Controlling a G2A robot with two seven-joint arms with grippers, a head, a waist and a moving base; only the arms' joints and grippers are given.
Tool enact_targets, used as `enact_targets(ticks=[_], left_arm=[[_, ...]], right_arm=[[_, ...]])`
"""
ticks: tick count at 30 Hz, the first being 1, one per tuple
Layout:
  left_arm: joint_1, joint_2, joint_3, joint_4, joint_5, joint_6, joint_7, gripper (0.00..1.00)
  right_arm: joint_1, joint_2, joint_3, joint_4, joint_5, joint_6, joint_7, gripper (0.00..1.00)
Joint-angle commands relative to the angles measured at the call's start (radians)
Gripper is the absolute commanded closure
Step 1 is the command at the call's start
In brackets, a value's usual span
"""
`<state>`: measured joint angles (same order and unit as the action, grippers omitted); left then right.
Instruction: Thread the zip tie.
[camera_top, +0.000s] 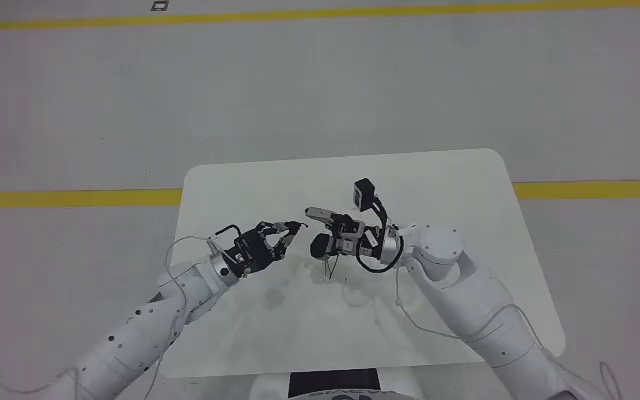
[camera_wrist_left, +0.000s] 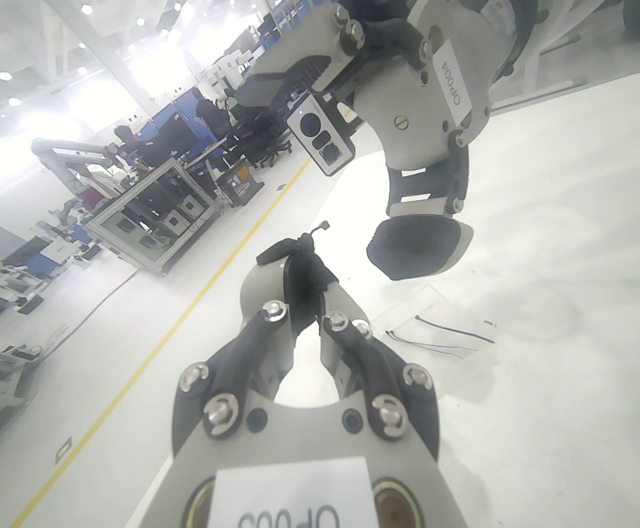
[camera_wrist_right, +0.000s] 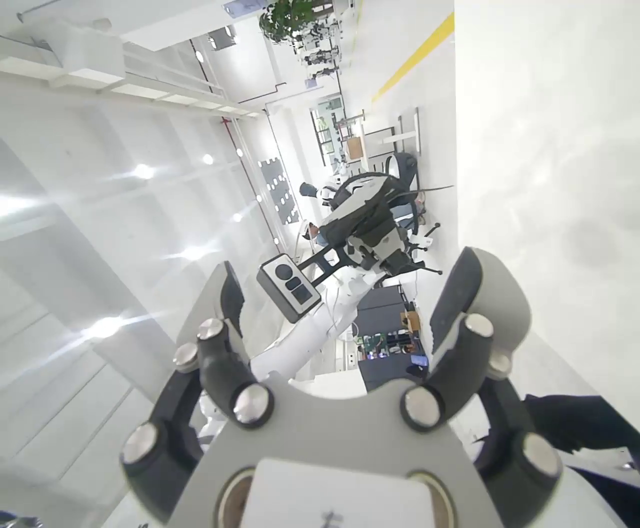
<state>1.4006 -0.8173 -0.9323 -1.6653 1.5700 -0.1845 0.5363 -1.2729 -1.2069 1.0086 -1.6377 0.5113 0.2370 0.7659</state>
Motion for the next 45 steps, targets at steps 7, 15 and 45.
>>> enact_targets(ticks=[7, 15, 45], left_arm=[[0.000, 0.000, 0.000, 0.000, 0.000, 0.000, 0.000, 1.00], [0.000, 0.000, 0.000, 0.000, 0.000, 0.000, 0.000, 1.00], [0.000, 0.000, 0.000, 0.000, 0.000, 0.000, 0.000, 1.00]], right_arm=[[0.025, -0.005, -0.007, 0.030, 0.045, 0.010, 0.012, 0.54], [0.031, -0.008, -0.018, 0.042, 0.023, 0.015, -0.044, 0.73], [0.027, -0.008, -0.012, 0.055, -0.001, -0.034, -0.052, 0.93]])
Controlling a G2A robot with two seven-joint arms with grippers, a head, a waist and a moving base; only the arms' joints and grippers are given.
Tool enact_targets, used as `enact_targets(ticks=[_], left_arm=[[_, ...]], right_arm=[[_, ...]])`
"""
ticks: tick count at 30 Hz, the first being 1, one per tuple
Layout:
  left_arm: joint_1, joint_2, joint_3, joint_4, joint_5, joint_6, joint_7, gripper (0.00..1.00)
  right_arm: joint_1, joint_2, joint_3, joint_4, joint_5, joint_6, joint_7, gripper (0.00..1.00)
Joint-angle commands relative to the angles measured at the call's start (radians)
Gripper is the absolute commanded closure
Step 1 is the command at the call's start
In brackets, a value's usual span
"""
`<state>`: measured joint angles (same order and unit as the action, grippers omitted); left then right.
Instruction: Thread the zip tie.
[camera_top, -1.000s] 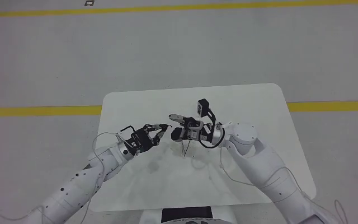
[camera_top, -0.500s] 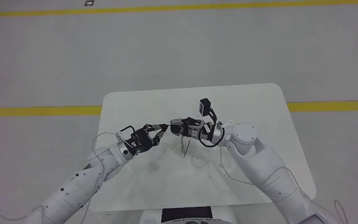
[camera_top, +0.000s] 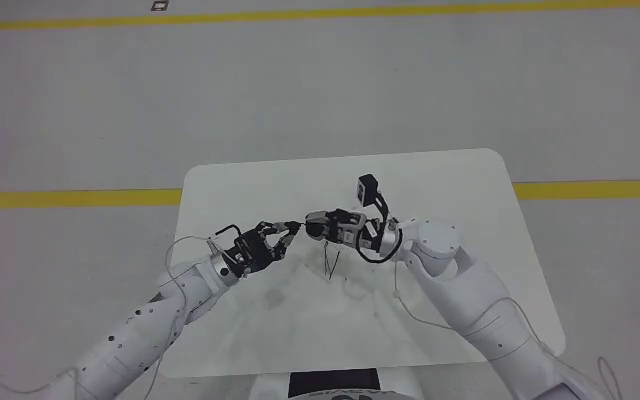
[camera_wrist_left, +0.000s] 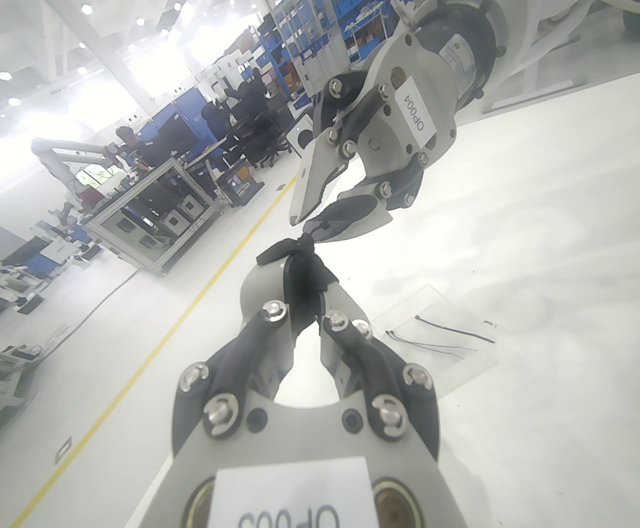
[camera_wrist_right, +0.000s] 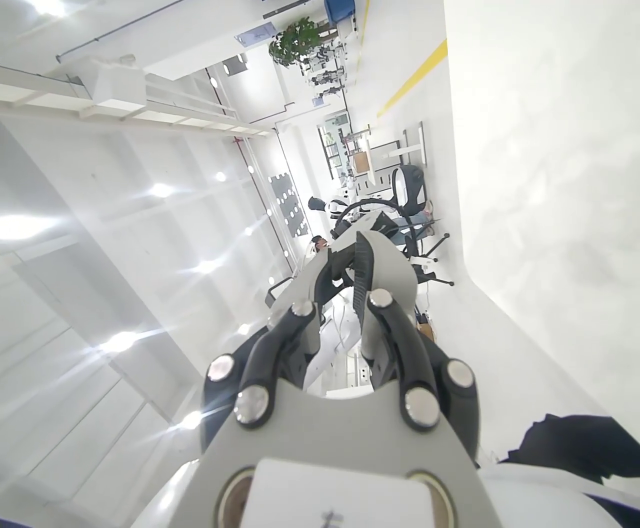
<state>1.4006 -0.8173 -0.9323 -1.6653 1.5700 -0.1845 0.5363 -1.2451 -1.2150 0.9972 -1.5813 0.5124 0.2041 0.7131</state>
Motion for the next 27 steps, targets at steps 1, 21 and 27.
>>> enact_targets(ticks=[1, 21, 27], left_arm=[[0.000, 0.000, 0.000, 0.000, 0.000, 0.000, 0.000, 1.00], [0.000, 0.000, 0.000, 0.000, 0.000, 0.000, 0.000, 1.00], [0.000, 0.000, 0.000, 0.000, 0.000, 0.000, 0.000, 1.00]], right_arm=[[-0.001, 0.000, -0.001, -0.003, -0.005, -0.002, 0.002, 0.94], [-0.014, 0.004, 0.001, -0.019, -0.044, -0.027, 0.000, 0.82], [-0.019, 0.006, 0.002, -0.025, -0.061, -0.039, 0.004, 0.84]])
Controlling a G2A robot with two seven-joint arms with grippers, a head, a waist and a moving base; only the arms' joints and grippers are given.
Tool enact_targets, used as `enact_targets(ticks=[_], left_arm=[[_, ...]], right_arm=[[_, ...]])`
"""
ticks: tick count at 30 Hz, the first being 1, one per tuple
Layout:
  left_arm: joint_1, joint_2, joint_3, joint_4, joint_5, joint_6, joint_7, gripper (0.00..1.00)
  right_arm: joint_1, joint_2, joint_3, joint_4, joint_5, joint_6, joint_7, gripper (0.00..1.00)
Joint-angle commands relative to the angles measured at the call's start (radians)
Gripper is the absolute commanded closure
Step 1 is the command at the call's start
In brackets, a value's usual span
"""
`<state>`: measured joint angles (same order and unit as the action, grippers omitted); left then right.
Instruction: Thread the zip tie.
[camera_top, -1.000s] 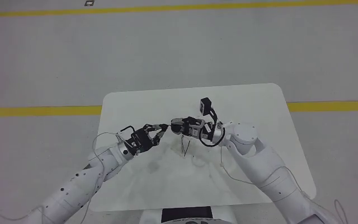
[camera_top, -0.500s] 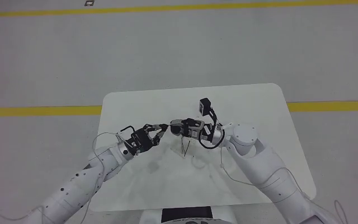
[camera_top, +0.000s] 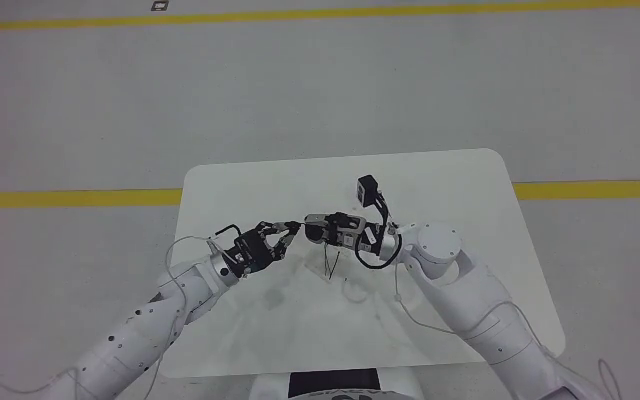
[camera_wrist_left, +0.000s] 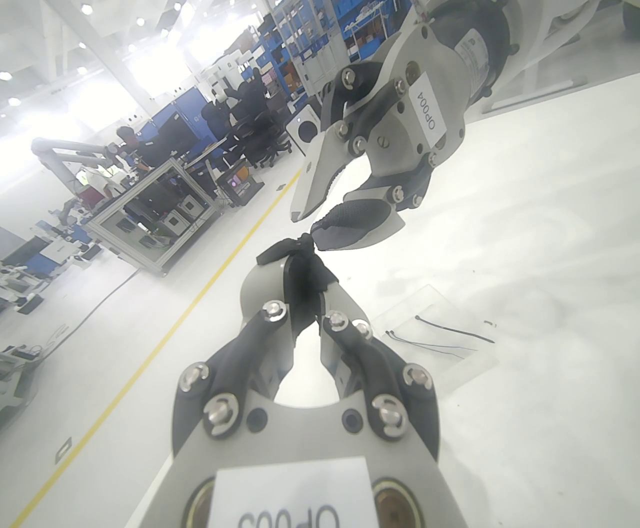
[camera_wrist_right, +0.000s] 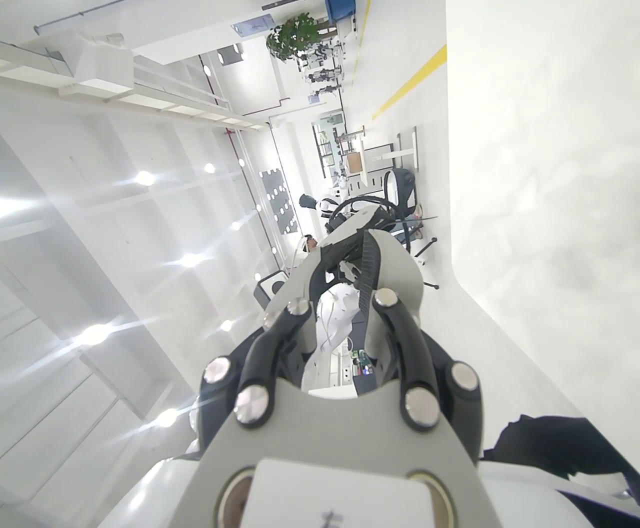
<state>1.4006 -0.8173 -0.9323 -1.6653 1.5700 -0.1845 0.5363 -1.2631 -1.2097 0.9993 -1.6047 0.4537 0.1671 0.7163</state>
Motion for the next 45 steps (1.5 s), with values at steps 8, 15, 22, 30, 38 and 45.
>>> enact_targets(ticks=[8, 15, 22, 30, 38, 45], left_arm=[[0.000, 0.000, 0.000, 0.000, 0.000, 0.000, 0.000, 1.00], [0.000, 0.000, 0.000, 0.000, 0.000, 0.000, 0.000, 1.00], [0.000, 0.000, 0.000, 0.000, 0.000, 0.000, 0.000, 1.00], [0.000, 0.000, 0.000, 0.000, 0.000, 0.000, 0.000, 1.00], [0.000, 0.000, 0.000, 0.000, 0.000, 0.000, 0.000, 1.00], [0.000, 0.000, 0.000, 0.000, 0.000, 0.000, 0.000, 0.00]], right_arm=[[-0.004, 0.002, 0.000, -0.008, -0.013, -0.013, 0.008, 0.85], [-0.004, 0.002, 0.000, -0.009, -0.016, -0.014, 0.009, 0.93], [-0.004, 0.001, -0.001, -0.008, -0.015, -0.011, 0.004, 1.00], [-0.004, 0.001, -0.001, -0.007, -0.016, -0.015, 0.002, 1.00], [-0.005, 0.001, 0.000, -0.007, -0.019, -0.016, -0.002, 1.00], [-0.006, 0.001, 0.004, -0.003, -0.020, -0.013, -0.009, 1.00]])
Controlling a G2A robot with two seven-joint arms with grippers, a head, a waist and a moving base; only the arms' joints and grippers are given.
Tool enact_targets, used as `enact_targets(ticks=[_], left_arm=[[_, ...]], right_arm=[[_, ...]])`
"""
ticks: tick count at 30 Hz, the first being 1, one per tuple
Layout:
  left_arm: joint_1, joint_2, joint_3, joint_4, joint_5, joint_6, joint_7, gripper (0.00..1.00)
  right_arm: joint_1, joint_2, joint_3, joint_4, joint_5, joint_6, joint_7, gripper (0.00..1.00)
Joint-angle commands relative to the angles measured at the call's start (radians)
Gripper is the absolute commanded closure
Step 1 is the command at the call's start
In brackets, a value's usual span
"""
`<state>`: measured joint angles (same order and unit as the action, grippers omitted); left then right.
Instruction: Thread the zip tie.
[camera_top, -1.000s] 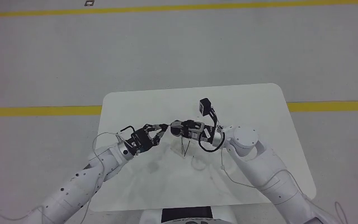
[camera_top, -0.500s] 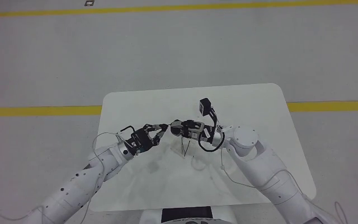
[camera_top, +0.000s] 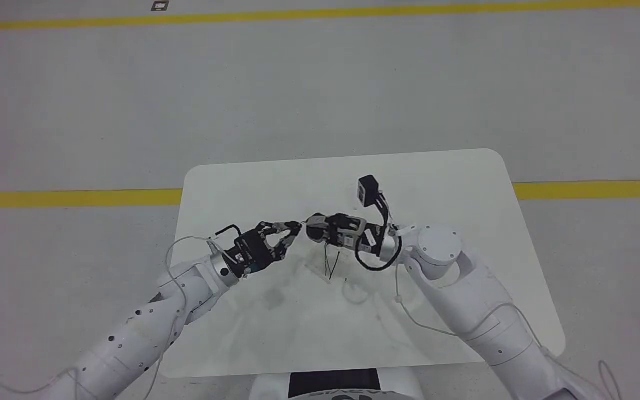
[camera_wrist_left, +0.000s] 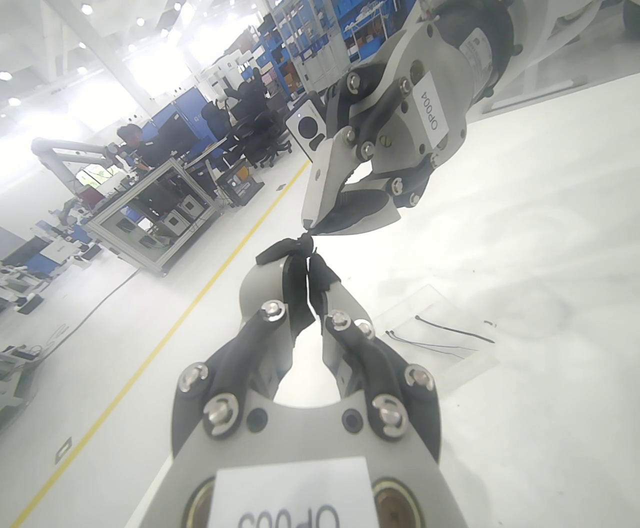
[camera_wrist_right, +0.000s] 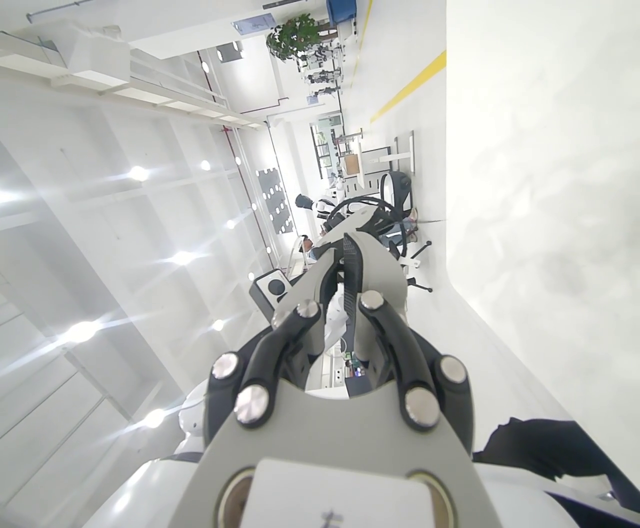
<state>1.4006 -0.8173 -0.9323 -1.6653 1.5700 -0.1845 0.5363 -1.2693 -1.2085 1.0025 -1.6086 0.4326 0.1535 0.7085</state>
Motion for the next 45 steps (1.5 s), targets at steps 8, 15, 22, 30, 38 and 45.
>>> enact_targets(ticks=[8, 15, 22, 30, 38, 45], left_arm=[[0.000, 0.000, 0.000, 0.000, 0.000, 0.000, 0.000, 0.00], [0.000, 0.000, 0.000, 0.000, 0.000, 0.000, 0.000, 0.00], [0.000, 0.000, 0.000, 0.000, 0.000, 0.000, 0.000, 0.00], [0.006, 0.002, -0.059, 0.076, -0.399, -0.155, -0.109, 0.00], [0.000, 0.004, -0.062, 0.077, -0.425, -0.155, -0.130, 0.00], [-0.008, 0.015, -0.044, 0.022, -1.064, -0.155, -0.317, 0.00]], right_arm=[[-0.002, 0.001, 0.010, 0.010, 0.002, -0.010, -0.005, 1.00], [-0.002, 0.001, 0.010, 0.009, -0.001, -0.014, -0.003, 1.00], [-0.016, 0.002, 0.018, -0.001, -0.003, -0.030, -0.027, 1.00], [-0.049, 0.016, 0.075, -0.032, -0.052, -0.146, -0.002, 1.00], [-0.056, 0.018, 0.080, -0.038, -0.070, -0.160, -0.003, 1.00], [-0.085, 0.028, 0.089, -0.080, -0.289, -0.231, -0.109, 1.00]])
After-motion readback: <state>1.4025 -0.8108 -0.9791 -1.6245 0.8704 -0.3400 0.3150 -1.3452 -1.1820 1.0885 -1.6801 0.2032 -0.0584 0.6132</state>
